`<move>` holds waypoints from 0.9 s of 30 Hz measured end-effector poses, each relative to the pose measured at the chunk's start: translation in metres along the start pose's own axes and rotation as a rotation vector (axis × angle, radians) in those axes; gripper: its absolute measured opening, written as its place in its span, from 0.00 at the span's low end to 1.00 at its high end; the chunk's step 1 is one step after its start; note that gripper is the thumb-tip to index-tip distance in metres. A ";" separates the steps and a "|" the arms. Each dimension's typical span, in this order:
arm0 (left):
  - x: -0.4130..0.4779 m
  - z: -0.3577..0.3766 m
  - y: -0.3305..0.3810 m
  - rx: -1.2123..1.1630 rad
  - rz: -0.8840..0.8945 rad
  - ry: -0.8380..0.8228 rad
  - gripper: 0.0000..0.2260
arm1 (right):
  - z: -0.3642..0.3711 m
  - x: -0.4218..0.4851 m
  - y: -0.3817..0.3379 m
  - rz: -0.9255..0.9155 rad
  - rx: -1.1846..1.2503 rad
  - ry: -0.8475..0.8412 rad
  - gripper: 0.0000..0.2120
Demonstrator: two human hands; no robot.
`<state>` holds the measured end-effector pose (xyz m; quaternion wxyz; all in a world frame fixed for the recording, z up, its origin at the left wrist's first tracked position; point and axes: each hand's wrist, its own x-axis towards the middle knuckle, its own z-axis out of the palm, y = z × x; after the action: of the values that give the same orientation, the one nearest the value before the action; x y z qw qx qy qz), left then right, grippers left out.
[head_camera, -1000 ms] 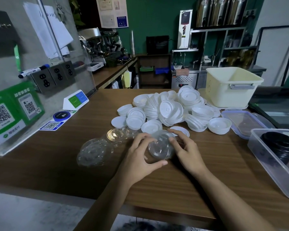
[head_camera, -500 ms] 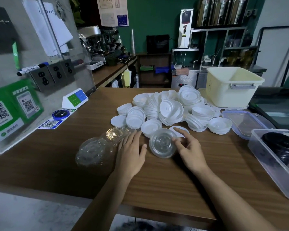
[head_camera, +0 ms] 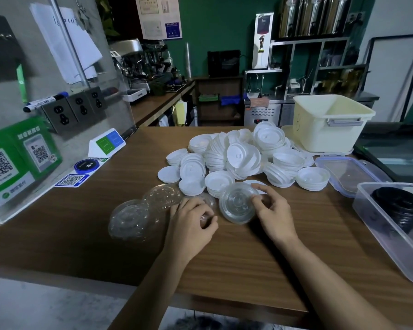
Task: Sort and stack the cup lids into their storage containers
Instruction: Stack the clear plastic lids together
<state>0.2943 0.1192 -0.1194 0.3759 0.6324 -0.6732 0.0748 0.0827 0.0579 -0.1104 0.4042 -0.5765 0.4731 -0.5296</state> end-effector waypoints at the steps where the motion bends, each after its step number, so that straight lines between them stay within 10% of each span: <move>1: 0.000 -0.001 -0.001 -0.005 -0.022 0.020 0.09 | -0.001 -0.001 -0.001 0.007 0.002 0.008 0.12; 27: 0.000 -0.013 0.008 0.047 -0.185 -0.101 0.37 | -0.004 -0.003 -0.010 0.045 0.014 0.126 0.12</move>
<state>0.2921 0.1285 -0.1068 0.3319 0.7034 -0.6281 0.0238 0.0794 0.0628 -0.1010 0.3893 -0.5282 0.5069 -0.5590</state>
